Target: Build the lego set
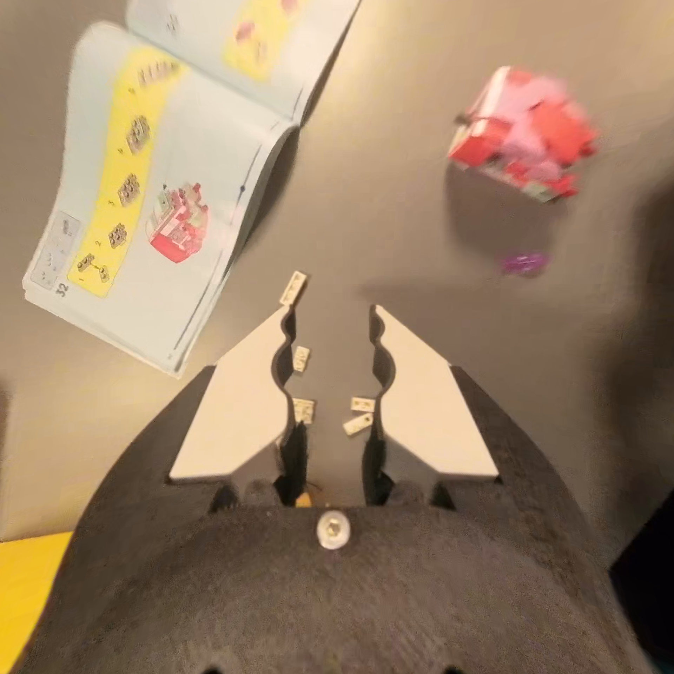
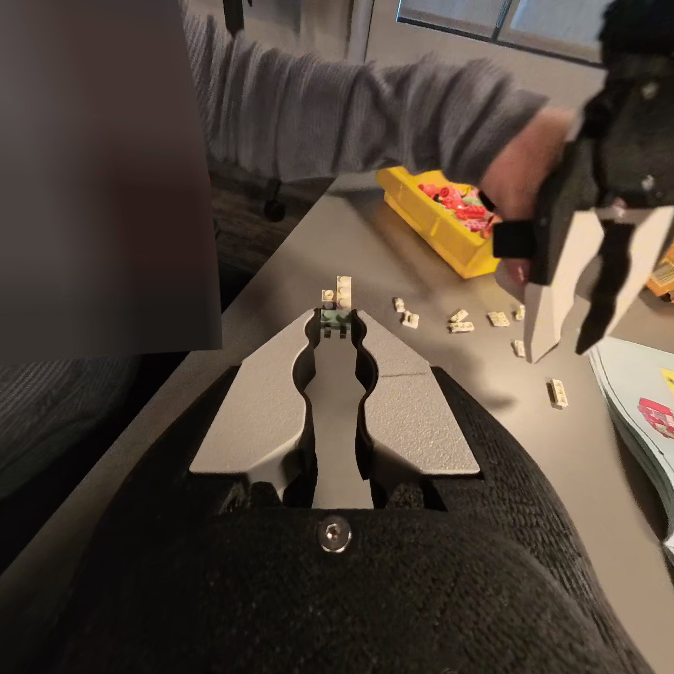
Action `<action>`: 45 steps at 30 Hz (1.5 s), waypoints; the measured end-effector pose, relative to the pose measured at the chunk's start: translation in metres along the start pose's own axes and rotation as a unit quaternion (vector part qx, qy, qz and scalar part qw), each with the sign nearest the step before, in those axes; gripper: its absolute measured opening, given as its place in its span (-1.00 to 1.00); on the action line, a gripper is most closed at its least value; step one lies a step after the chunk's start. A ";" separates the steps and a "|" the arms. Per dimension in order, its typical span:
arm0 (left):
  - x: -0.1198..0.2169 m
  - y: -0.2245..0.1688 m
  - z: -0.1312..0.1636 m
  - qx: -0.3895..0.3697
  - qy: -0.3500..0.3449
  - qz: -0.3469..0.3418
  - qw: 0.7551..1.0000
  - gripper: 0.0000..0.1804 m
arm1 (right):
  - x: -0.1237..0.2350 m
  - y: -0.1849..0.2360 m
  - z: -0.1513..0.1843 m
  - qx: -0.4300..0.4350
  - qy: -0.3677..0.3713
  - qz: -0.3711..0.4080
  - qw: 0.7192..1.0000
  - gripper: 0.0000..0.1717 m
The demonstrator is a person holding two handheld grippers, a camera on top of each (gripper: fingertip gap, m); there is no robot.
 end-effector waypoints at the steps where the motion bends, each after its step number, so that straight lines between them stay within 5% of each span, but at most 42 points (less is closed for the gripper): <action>1: -0.007 0.004 -0.001 -0.012 0.026 -0.005 1.000 -0.56 | 0.000 0.000 0.001 -0.001 0.001 -0.001 1.000 -0.83; 12: -0.041 0.025 -0.002 -0.055 0.167 -0.014 0.984 -0.60 | -0.011 0.005 0.010 -0.016 0.023 -0.024 0.999 -0.83; 15: -0.044 0.024 -0.004 -0.061 0.173 -0.010 0.983 -0.68 | -0.013 0.004 0.017 -0.026 0.045 -0.023 0.998 -0.83; 17: -0.045 0.020 -0.003 -0.081 0.175 -0.004 0.981 -0.92 | -0.015 0.002 0.025 -0.034 0.078 -0.015 0.996 -0.83; 21: -0.039 0.008 0.003 -0.132 0.169 -0.022 0.977 -0.92 | -0.019 0.000 0.041 -0.060 0.136 -0.011 0.989 -0.83; 27: 0.015 -0.029 -0.015 -0.181 -0.038 -0.088 0.979 -0.92 | -0.020 -0.005 0.057 -0.098 0.190 0.008 0.977 -0.82; 33: 0.062 -0.076 0.001 -0.199 -0.231 -0.198 0.932 -0.92 | -0.024 -0.001 0.064 -0.100 0.211 -0.002 0.972 -0.58; 37: 0.081 -0.102 0.019 -0.205 -0.309 -0.279 0.886 -0.92 | -0.016 -0.012 0.034 -0.105 0.128 0.032 0.986 -0.55; 41: 0.073 -0.116 0.036 -0.267 -0.289 -0.383 0.836 -0.92 | -0.001 -0.032 -0.008 -0.193 -0.090 0.051 0.976 -0.84; 45: 0.056 -0.129 0.040 -0.302 -0.268 -0.416 0.815 -0.93 | -0.002 -0.040 -0.011 -0.246 -0.124 0.059 0.960 -0.83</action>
Point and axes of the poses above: each gripper's, where its closed fingertips meet, x back along the fingers, z out of its underside, y = z × x across the jaws, the point moved 4 cm from there along x, back along the fingers, and after that the axes turned 3 degrees about x, right-handed, at the moved point
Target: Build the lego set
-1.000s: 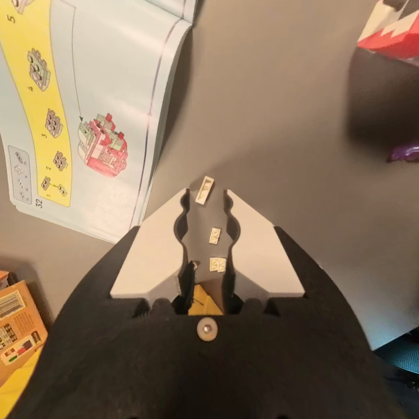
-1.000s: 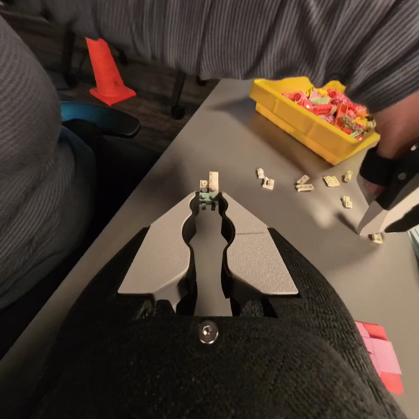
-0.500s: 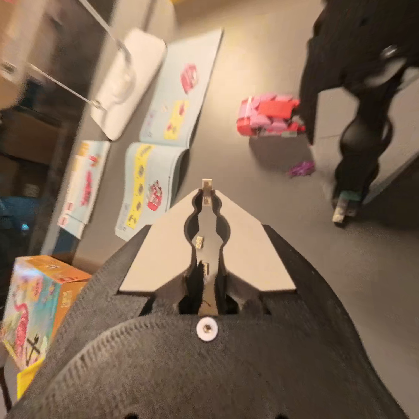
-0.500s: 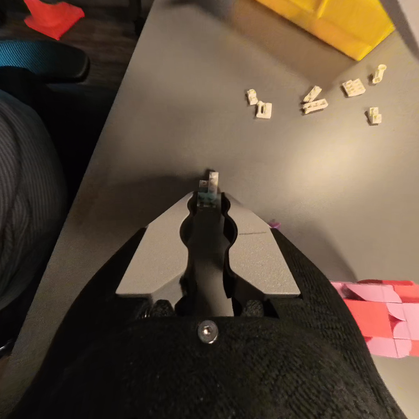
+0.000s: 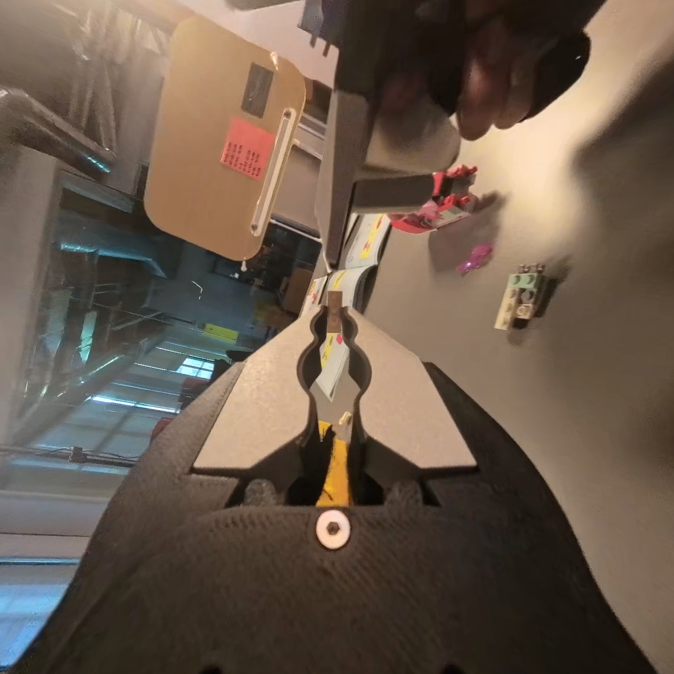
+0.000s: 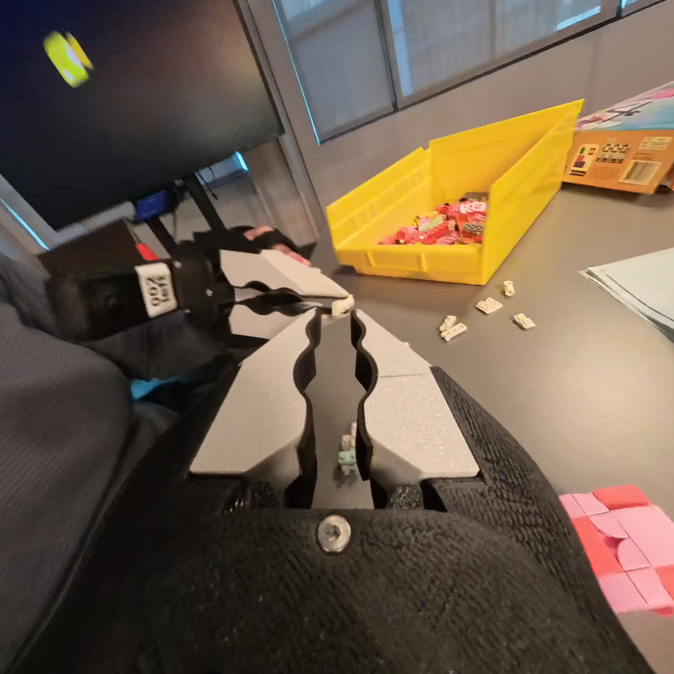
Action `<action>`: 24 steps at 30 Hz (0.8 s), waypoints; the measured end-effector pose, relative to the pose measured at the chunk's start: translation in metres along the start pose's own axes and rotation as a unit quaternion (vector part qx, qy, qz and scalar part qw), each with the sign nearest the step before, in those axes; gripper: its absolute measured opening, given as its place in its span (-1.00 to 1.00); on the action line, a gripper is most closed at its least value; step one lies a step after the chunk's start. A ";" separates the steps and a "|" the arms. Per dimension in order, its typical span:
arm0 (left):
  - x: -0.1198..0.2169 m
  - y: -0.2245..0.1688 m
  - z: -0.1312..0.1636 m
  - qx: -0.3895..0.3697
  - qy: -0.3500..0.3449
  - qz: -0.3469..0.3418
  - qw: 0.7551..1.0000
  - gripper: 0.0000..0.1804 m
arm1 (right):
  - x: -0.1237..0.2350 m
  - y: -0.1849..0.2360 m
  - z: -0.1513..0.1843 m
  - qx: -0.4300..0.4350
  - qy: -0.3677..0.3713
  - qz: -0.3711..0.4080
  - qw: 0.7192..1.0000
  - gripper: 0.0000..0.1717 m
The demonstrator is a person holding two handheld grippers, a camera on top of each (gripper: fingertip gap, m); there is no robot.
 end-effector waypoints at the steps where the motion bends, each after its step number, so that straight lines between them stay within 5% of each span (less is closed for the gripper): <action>1: -0.001 -0.004 0.000 -0.001 0.003 0.003 1.000 -0.93 | -0.003 0.000 0.004 0.019 0.021 0.016 0.999 -0.83; 9: -0.003 -0.011 -0.004 -0.019 0.003 0.001 1.000 -0.92 | -0.010 -0.001 0.015 0.063 0.062 0.040 0.995 -0.96; 12: 0.004 -0.013 -0.011 0.129 -0.052 0.074 0.988 -0.70 | -0.006 0.006 0.014 0.161 0.066 0.035 0.984 -0.97; 14: 0.013 -0.009 -0.015 0.295 -0.104 0.157 0.937 -0.55 | -0.002 0.018 0.012 0.252 0.052 0.016 0.966 -0.97; 15: 0.019 -0.004 -0.018 0.389 -0.139 0.210 0.886 -0.56 | -0.001 0.024 0.012 0.300 0.048 0.007 0.953 -0.97; 18: 0.035 0.026 -0.013 0.622 -0.251 0.332 0.663 -0.71 | 0.000 0.036 0.012 0.418 0.046 0.017 0.907 -0.97; 19: 0.035 0.028 -0.007 0.656 -0.249 0.357 0.616 -0.72 | 0.000 0.039 0.011 0.438 0.044 0.019 0.898 -0.98; 20: 0.031 0.022 0.000 0.669 -0.214 0.371 0.607 -0.72 | -0.001 0.043 0.010 0.450 0.037 0.017 0.892 -0.98; 22: 0.026 0.002 0.007 0.656 -0.145 0.385 0.633 -0.72 | -0.001 0.048 0.010 0.463 0.030 0.010 0.886 -0.98; 24: 0.029 -0.003 -0.001 0.659 -0.159 0.406 0.613 -0.79 | -0.001 0.050 0.011 0.466 0.031 0.004 0.884 -0.97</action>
Point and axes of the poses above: each gripper's, where its closed fingertips meet, x back along the fingers, z out of its underside, y = z × x across the jaws, the point moved 4 cm from there along x, back along the fingers, and after that the axes turned 3 degrees about x, right-handed, at the moved point
